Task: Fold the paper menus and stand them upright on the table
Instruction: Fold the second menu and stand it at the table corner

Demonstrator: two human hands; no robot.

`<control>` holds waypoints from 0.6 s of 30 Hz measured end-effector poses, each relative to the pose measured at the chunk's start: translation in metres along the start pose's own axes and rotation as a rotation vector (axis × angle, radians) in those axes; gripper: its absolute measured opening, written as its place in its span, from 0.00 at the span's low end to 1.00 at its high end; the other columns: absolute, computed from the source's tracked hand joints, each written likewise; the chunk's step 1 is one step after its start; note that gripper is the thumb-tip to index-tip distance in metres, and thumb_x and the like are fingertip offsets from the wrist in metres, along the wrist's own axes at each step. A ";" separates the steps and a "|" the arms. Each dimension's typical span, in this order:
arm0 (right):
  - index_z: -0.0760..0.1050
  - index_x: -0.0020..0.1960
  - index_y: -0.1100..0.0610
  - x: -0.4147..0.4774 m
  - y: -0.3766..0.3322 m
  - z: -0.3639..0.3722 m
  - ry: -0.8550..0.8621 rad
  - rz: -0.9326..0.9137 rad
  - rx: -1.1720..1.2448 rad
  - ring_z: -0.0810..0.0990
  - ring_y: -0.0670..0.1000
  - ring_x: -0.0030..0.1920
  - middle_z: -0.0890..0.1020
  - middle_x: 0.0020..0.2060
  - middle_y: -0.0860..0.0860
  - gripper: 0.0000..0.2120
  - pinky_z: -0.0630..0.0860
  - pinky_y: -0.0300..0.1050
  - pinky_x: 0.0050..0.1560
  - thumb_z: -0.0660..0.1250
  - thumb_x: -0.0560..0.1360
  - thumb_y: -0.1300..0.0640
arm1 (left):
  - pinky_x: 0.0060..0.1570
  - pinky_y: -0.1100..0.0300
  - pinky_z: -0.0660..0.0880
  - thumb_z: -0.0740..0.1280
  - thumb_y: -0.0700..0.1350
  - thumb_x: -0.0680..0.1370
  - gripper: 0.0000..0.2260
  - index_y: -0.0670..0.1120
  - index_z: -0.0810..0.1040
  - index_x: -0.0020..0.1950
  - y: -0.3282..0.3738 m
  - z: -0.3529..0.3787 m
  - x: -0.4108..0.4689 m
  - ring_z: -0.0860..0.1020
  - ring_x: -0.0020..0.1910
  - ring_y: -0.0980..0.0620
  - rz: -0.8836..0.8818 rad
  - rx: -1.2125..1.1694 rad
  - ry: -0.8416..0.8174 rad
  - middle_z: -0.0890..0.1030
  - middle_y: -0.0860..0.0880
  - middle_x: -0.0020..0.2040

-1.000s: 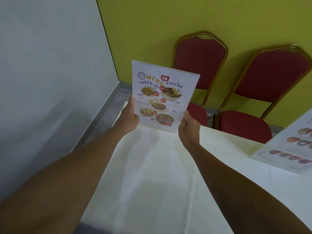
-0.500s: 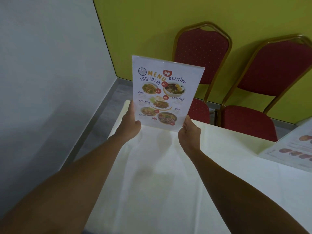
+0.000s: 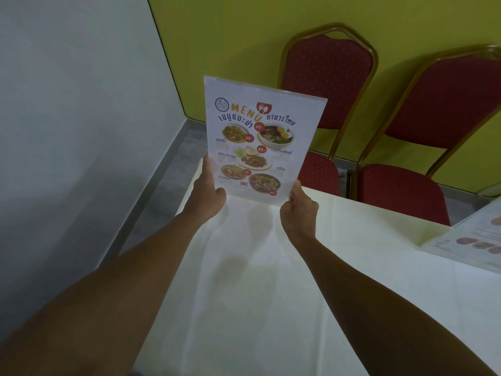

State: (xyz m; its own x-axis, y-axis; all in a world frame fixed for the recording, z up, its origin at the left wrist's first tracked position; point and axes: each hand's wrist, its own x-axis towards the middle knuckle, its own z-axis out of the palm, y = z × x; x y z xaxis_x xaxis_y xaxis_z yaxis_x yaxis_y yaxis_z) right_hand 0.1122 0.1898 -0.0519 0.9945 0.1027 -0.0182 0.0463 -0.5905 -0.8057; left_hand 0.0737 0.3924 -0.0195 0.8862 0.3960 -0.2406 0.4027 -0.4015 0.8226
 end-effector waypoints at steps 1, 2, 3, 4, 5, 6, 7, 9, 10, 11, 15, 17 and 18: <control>0.70 0.71 0.54 -0.001 0.000 -0.001 -0.008 0.002 -0.006 0.78 0.45 0.46 0.82 0.59 0.49 0.28 0.71 0.23 0.47 0.57 0.75 0.73 | 0.32 0.75 0.72 0.64 0.31 0.77 0.41 0.56 0.46 0.80 0.000 0.000 0.000 0.73 0.56 0.56 0.000 -0.002 -0.003 0.71 0.57 0.63; 0.69 0.72 0.55 -0.002 -0.001 -0.002 -0.017 0.000 -0.011 0.77 0.44 0.47 0.82 0.59 0.49 0.28 0.71 0.23 0.48 0.57 0.75 0.73 | 0.33 0.74 0.73 0.65 0.31 0.77 0.41 0.56 0.46 0.80 -0.001 0.001 0.000 0.73 0.56 0.56 0.000 -0.006 -0.005 0.71 0.56 0.65; 0.69 0.72 0.55 -0.003 -0.003 -0.003 -0.024 0.000 -0.015 0.77 0.44 0.47 0.82 0.60 0.49 0.28 0.73 0.27 0.51 0.57 0.75 0.73 | 0.34 0.74 0.73 0.65 0.31 0.77 0.42 0.56 0.46 0.80 -0.002 0.001 0.001 0.73 0.56 0.56 0.000 -0.006 -0.008 0.72 0.55 0.66; 0.69 0.72 0.55 -0.004 -0.005 -0.005 -0.029 0.000 -0.015 0.77 0.45 0.47 0.82 0.60 0.50 0.29 0.75 0.33 0.52 0.57 0.74 0.73 | 0.35 0.74 0.73 0.66 0.32 0.77 0.42 0.57 0.46 0.80 -0.002 0.001 0.001 0.73 0.56 0.56 0.001 -0.004 -0.008 0.72 0.54 0.67; 0.69 0.72 0.55 -0.004 -0.007 -0.006 -0.034 0.004 -0.013 0.77 0.45 0.47 0.82 0.60 0.50 0.29 0.77 0.37 0.54 0.57 0.74 0.73 | 0.36 0.73 0.73 0.66 0.32 0.77 0.41 0.57 0.47 0.80 -0.003 0.001 0.002 0.73 0.57 0.56 0.004 -0.001 -0.008 0.72 0.54 0.67; 0.68 0.72 0.55 -0.004 -0.009 -0.006 -0.040 0.009 -0.010 0.78 0.46 0.47 0.82 0.60 0.50 0.29 0.78 0.41 0.54 0.56 0.74 0.73 | 0.36 0.73 0.73 0.65 0.32 0.77 0.41 0.57 0.47 0.80 -0.004 0.001 0.002 0.73 0.57 0.56 0.005 0.000 -0.010 0.72 0.54 0.67; 0.68 0.72 0.55 -0.004 -0.010 -0.007 -0.048 0.013 -0.005 0.78 0.46 0.47 0.82 0.60 0.50 0.30 0.79 0.43 0.55 0.56 0.73 0.73 | 0.36 0.73 0.73 0.65 0.31 0.77 0.41 0.57 0.47 0.80 -0.005 0.001 0.002 0.73 0.57 0.56 0.004 -0.002 -0.010 0.72 0.55 0.65; 0.68 0.73 0.55 -0.005 -0.012 -0.007 -0.068 0.016 -0.004 0.78 0.46 0.47 0.81 0.61 0.49 0.30 0.79 0.45 0.56 0.56 0.73 0.73 | 0.35 0.74 0.73 0.64 0.31 0.77 0.41 0.56 0.47 0.80 -0.006 0.000 0.002 0.73 0.57 0.56 -0.003 0.009 -0.004 0.71 0.57 0.62; 0.67 0.73 0.55 -0.005 -0.013 -0.008 -0.081 0.021 -0.005 0.78 0.46 0.47 0.81 0.61 0.49 0.31 0.79 0.43 0.56 0.56 0.73 0.73 | 0.34 0.74 0.73 0.63 0.31 0.77 0.41 0.56 0.47 0.80 -0.006 -0.001 0.003 0.73 0.56 0.56 -0.007 0.012 0.000 0.71 0.57 0.62; 0.67 0.73 0.55 -0.005 -0.015 -0.009 -0.094 0.030 -0.003 0.77 0.45 0.48 0.81 0.62 0.48 0.31 0.77 0.41 0.56 0.56 0.73 0.73 | 0.33 0.74 0.74 0.63 0.31 0.77 0.41 0.57 0.47 0.80 -0.007 -0.002 0.003 0.73 0.56 0.56 -0.007 0.015 0.002 0.71 0.57 0.62; 0.66 0.75 0.51 -0.005 -0.017 -0.018 -0.149 0.072 0.011 0.75 0.45 0.43 0.82 0.56 0.46 0.35 0.78 0.38 0.53 0.55 0.71 0.73 | 0.33 0.74 0.73 0.65 0.31 0.76 0.41 0.56 0.48 0.80 -0.008 -0.001 0.005 0.73 0.55 0.57 0.004 0.040 0.001 0.70 0.58 0.61; 0.63 0.77 0.50 -0.006 -0.014 -0.022 -0.188 0.129 0.021 0.74 0.44 0.43 0.80 0.49 0.43 0.36 0.77 0.37 0.49 0.56 0.72 0.72 | 0.40 0.68 0.76 0.65 0.33 0.76 0.41 0.56 0.47 0.79 -0.011 0.000 0.004 0.74 0.57 0.55 -0.022 0.062 0.002 0.72 0.57 0.62; 0.61 0.78 0.52 -0.008 -0.012 -0.025 -0.203 0.167 0.030 0.75 0.45 0.46 0.78 0.51 0.42 0.36 0.76 0.34 0.47 0.57 0.73 0.71 | 0.45 0.61 0.79 0.65 0.34 0.76 0.41 0.56 0.47 0.80 -0.012 0.001 0.001 0.75 0.58 0.52 -0.041 0.069 0.003 0.73 0.56 0.64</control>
State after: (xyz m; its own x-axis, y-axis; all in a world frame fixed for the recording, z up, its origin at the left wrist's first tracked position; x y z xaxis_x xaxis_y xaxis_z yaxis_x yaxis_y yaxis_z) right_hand 0.1058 0.1767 -0.0272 0.9488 0.1663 -0.2687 -0.1229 -0.5891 -0.7986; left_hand 0.0702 0.3966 -0.0299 0.8677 0.4162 -0.2718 0.4540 -0.4408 0.7743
